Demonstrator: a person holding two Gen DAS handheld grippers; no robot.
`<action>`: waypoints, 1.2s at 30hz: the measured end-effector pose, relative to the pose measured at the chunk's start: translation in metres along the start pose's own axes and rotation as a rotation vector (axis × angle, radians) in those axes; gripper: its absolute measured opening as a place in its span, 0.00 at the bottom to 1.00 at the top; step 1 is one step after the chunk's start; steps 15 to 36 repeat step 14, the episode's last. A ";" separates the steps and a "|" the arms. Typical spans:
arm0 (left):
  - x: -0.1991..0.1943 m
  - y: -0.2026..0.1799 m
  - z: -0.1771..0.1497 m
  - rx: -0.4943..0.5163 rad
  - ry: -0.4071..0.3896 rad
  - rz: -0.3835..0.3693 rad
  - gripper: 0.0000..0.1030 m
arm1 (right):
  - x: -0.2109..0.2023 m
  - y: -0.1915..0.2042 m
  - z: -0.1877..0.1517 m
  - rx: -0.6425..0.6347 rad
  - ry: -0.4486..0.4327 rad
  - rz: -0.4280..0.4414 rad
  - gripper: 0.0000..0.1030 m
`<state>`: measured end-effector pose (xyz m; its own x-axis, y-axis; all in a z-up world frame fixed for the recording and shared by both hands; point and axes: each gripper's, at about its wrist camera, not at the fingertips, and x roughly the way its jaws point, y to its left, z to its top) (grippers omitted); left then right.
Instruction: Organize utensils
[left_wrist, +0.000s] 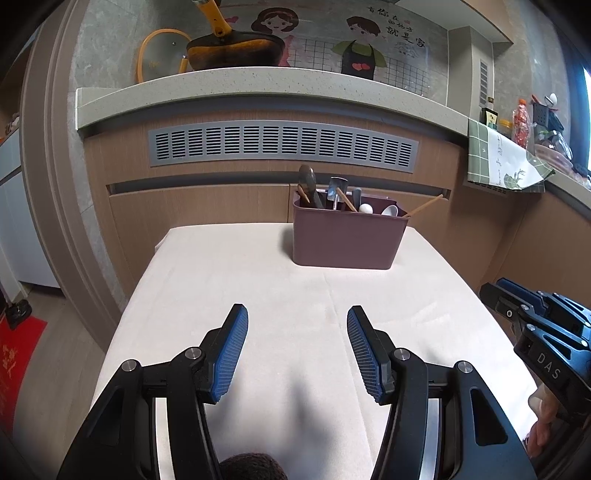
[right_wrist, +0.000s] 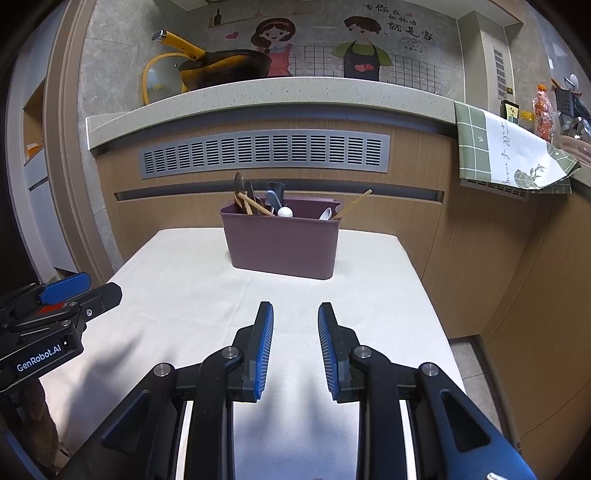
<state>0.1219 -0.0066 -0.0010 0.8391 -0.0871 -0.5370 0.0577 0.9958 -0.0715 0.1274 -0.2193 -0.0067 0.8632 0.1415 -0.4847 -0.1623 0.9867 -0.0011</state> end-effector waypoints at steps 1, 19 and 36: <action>0.000 0.000 0.000 0.000 0.000 0.000 0.55 | 0.001 0.000 0.000 0.000 -0.002 0.000 0.23; 0.007 0.010 -0.008 -0.032 0.018 -0.004 0.55 | 0.000 -0.001 0.000 0.004 0.011 0.007 0.23; 0.007 0.010 -0.008 -0.032 0.018 -0.004 0.55 | 0.000 -0.001 0.000 0.004 0.011 0.007 0.23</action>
